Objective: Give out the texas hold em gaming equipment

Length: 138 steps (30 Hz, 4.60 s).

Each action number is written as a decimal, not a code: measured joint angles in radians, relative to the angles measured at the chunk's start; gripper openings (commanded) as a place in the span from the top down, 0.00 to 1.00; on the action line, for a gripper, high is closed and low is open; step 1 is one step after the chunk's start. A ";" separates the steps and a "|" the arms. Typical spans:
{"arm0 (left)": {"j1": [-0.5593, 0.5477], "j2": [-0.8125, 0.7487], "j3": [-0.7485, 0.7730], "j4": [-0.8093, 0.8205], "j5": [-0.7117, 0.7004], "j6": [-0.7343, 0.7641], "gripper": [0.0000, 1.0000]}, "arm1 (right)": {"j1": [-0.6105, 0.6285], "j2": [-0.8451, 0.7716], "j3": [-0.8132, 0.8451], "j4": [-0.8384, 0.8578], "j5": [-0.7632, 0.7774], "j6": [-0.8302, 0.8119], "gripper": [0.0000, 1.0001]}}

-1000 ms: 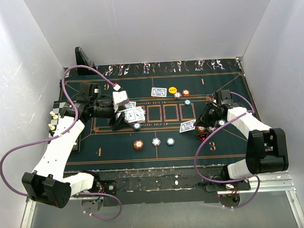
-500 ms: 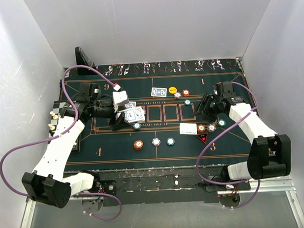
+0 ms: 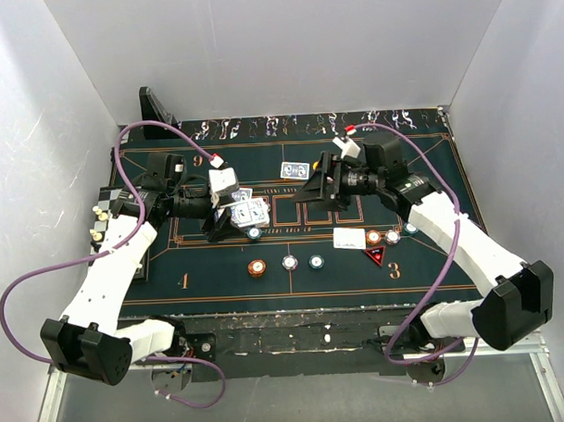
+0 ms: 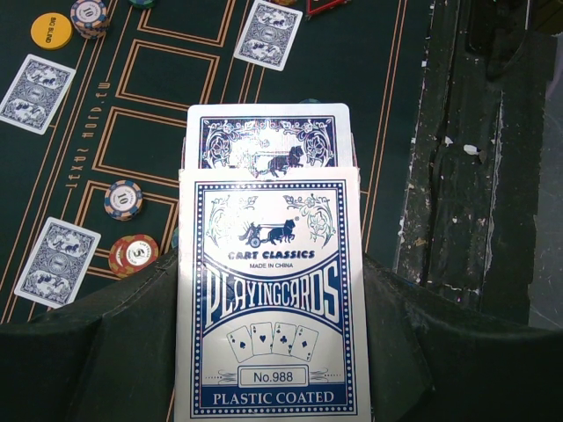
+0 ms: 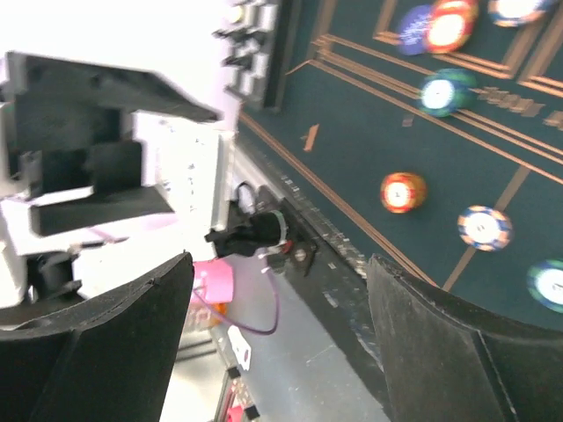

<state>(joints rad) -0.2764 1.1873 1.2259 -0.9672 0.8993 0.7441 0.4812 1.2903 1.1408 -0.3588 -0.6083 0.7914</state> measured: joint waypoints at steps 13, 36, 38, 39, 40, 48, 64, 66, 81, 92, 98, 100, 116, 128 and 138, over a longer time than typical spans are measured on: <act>0.000 0.000 0.000 0.000 0.002 -0.004 1.00 | 0.162 0.211 0.135 0.161 -0.071 0.145 0.11; 0.000 0.000 0.000 0.000 0.000 -0.005 1.00 | 0.220 0.289 0.106 0.313 -0.111 0.277 0.59; 0.000 0.000 0.000 -0.001 -0.001 -0.005 1.00 | 0.220 0.289 0.106 0.317 -0.114 0.279 0.60; 0.000 0.000 0.000 -0.001 -0.001 -0.005 1.00 | 0.220 0.289 0.106 0.318 -0.114 0.280 0.60; 0.000 0.000 0.000 -0.001 -0.001 -0.005 1.00 | 0.220 0.289 0.106 0.318 -0.114 0.280 0.61; -0.001 0.000 0.000 -0.001 -0.001 -0.005 1.00 | 0.198 0.258 0.074 0.322 -0.113 0.280 0.62; -0.001 0.000 0.000 0.000 0.000 -0.005 1.00 | 0.126 0.172 0.012 0.313 -0.113 0.280 0.77; -0.001 0.000 0.000 0.001 0.000 -0.005 1.00 | 0.110 0.153 -0.001 0.309 -0.114 0.280 0.81; -0.001 0.000 0.013 0.002 0.000 -0.005 1.00 | 0.019 0.068 -0.043 0.303 -0.151 0.305 0.93; -0.001 0.000 0.013 0.002 -0.001 -0.005 1.00 | -0.085 0.027 -0.043 0.299 -0.182 0.317 0.99; -0.001 0.000 0.013 0.001 -0.001 -0.004 1.00 | -0.122 0.055 -0.043 0.309 -0.204 0.337 0.99; -0.001 0.000 0.013 0.001 -0.001 -0.004 1.00 | -0.130 0.074 -0.043 0.310 -0.206 0.343 0.99; 0.000 0.000 0.013 0.002 -0.001 -0.009 1.00 | -0.049 0.705 0.419 0.283 -0.137 0.312 0.99; -0.001 0.000 0.014 0.003 -0.001 -0.023 1.00 | 0.086 1.109 0.896 0.179 0.042 0.307 0.99; -0.001 -0.002 0.016 0.003 0.002 -0.024 1.00 | 0.123 1.225 0.943 0.162 0.082 0.381 0.63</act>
<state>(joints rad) -0.2771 1.1854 1.2419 -0.9638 0.9016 0.7197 0.6044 2.5153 2.0834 -0.1967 -0.5262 1.1725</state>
